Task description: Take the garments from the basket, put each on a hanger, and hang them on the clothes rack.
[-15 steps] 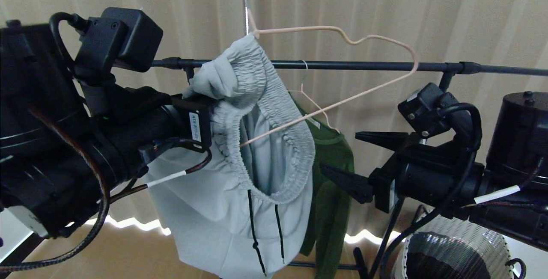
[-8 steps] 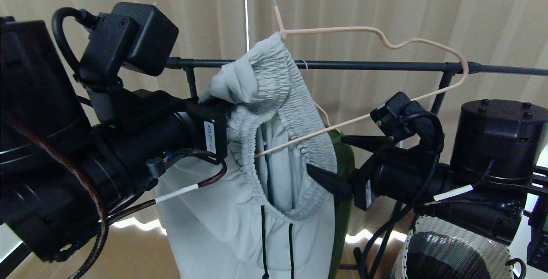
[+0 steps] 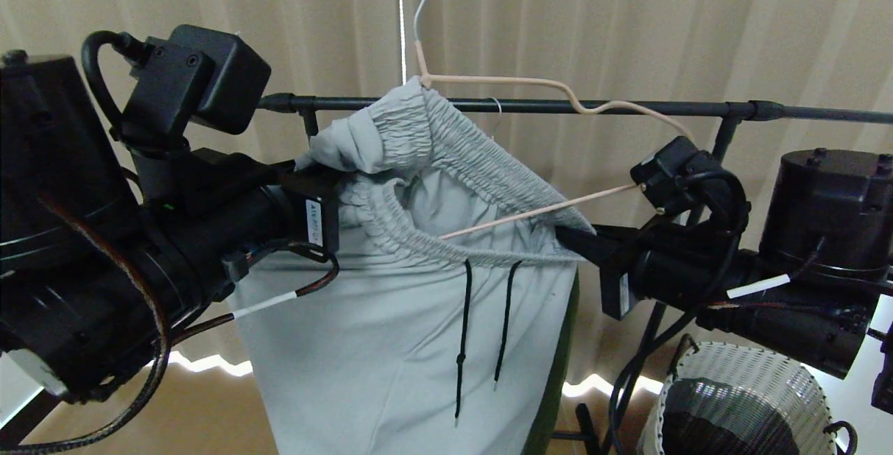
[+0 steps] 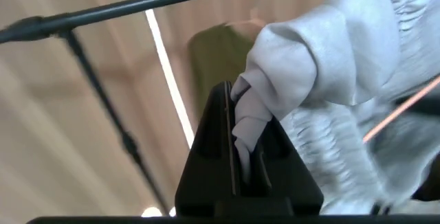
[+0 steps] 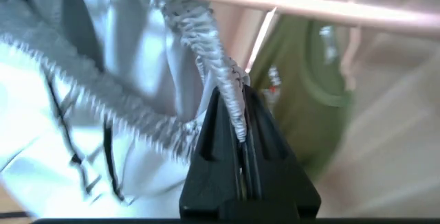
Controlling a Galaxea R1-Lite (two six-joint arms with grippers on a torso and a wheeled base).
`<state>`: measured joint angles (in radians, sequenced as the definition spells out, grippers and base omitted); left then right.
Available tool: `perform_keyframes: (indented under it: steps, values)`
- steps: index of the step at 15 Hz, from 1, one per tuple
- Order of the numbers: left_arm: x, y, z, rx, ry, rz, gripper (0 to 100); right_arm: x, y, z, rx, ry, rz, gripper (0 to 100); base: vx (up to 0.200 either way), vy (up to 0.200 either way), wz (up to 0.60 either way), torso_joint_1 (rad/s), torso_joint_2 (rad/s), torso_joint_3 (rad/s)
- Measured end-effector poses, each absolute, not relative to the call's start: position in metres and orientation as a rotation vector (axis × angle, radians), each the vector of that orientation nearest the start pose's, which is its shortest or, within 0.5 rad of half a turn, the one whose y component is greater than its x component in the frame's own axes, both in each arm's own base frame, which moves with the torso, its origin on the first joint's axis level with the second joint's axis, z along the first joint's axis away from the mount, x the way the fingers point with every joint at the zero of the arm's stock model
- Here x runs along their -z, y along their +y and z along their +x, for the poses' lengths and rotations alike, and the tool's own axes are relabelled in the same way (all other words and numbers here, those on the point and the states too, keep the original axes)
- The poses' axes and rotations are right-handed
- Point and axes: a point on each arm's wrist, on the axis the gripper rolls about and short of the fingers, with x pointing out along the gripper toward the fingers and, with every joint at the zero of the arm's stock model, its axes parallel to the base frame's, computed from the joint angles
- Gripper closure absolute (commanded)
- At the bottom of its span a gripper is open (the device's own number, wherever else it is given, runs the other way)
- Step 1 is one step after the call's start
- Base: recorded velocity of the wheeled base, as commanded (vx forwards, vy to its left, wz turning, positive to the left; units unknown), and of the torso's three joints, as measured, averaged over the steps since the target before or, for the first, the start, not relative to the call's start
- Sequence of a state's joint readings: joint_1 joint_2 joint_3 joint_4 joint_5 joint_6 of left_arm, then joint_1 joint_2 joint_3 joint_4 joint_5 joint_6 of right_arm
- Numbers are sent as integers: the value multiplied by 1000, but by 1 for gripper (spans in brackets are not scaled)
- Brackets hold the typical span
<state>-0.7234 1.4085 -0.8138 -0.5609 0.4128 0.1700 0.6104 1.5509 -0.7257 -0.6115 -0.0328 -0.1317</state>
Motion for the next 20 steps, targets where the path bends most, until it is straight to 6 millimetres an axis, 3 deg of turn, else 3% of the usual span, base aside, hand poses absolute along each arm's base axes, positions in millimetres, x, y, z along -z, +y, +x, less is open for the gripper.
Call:
perform_keyframes:
  steps: [3, 6, 11, 16, 20]
  values:
    - [-249, -141, 183, 288, 20, 227, 100, -206, 129, 234, -488, 158, -192, 100, 0, 0, 0, 0, 0, 0]
    - [-231, -129, 173, 277, 57, 333, 100, -206, 120, 238, -449, 159, -188, 100, 0, 0, 0, 0, 0, 0]
    - [-213, -100, 169, 184, 104, 497, 100, -208, 119, 240, -442, 154, -188, 100, 0, 0, 0, 0, 0, 0]
    - [-204, -93, 167, 169, 133, 551, 100, -211, 123, 239, -457, 141, -217, 100, 0, 0, 0, 0, 0, 0]
    - [-201, -93, 169, 171, 140, 662, 100, -218, 137, 231, -524, 185, -283, 100, 0, 0, 0, 0, 0, 0]
